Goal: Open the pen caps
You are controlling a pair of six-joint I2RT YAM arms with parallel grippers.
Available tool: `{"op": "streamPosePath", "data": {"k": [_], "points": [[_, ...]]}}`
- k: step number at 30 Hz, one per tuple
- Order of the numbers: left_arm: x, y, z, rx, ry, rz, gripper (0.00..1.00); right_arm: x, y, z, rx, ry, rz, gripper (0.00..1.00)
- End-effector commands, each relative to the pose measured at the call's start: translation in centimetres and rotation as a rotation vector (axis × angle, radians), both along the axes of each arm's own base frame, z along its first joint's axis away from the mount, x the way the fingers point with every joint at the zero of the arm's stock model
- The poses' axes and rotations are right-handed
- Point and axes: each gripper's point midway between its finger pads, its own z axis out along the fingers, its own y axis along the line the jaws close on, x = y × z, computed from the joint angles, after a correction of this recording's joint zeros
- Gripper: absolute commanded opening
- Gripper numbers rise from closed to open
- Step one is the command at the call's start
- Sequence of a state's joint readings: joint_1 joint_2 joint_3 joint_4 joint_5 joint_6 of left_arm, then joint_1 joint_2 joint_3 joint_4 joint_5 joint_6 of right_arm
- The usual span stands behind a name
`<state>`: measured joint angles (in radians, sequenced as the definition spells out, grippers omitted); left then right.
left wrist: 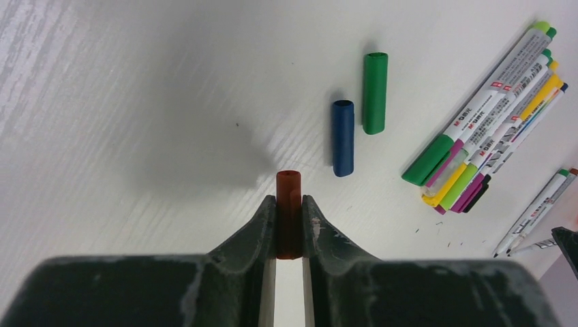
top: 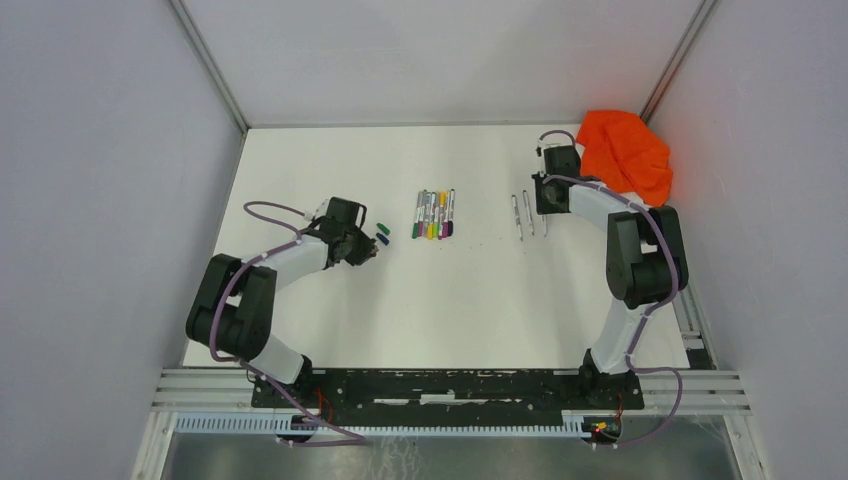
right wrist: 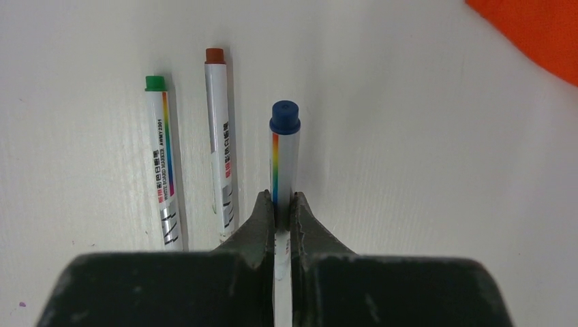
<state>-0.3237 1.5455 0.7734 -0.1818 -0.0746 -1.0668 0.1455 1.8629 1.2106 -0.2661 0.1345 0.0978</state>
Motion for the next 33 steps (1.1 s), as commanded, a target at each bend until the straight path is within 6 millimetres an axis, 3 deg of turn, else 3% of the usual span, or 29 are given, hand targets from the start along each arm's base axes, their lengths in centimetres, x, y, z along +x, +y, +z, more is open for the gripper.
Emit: {"op": "streamPosePath", "data": {"k": [1, 16, 33], "points": [[0.0, 0.5, -0.2, -0.01, 0.006, 0.056, 0.18, 1.2, 0.0, 0.0, 0.007, -0.004, 0.023, 0.04], [0.5, 0.2, -1.1, -0.029, 0.02, 0.072, 0.35, 2.2, 1.0, -2.1, 0.039, 0.046, 0.055, 0.13], [1.6, 0.3, -0.2, -0.05, -0.021, 0.132, 0.3, 2.2, 1.1, -3.0, 0.043, 0.065, 0.059, 0.27]]}}
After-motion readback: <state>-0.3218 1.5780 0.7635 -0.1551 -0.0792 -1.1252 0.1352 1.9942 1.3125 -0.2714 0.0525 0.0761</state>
